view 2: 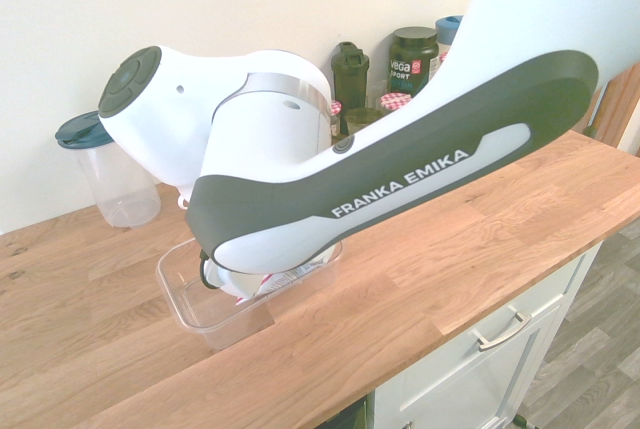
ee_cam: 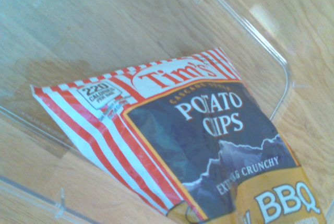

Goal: Put the chip bag into the container

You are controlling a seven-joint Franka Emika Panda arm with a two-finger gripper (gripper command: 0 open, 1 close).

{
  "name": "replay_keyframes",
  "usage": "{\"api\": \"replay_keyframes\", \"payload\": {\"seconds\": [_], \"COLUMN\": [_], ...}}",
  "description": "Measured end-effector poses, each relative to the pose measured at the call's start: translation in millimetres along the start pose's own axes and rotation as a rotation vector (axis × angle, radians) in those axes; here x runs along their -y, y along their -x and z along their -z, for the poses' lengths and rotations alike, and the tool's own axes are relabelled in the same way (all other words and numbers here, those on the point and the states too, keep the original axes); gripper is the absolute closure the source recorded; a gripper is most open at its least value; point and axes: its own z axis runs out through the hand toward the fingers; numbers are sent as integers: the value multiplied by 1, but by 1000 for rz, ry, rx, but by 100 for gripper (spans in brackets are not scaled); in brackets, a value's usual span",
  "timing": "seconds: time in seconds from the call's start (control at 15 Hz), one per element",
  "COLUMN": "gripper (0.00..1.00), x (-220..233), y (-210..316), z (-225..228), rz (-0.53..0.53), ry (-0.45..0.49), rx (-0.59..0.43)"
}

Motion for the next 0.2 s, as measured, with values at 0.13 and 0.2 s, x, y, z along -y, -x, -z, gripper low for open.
{"api": "replay_keyframes", "payload": {"seconds": [0.13, 0.2], "gripper": [0, 0], "x": [-1, -4], "y": [-6, -10], "z": [12, 22], "rz": [-16, -32], "ry": [-20, -41], "rx": [-13, -15]}}
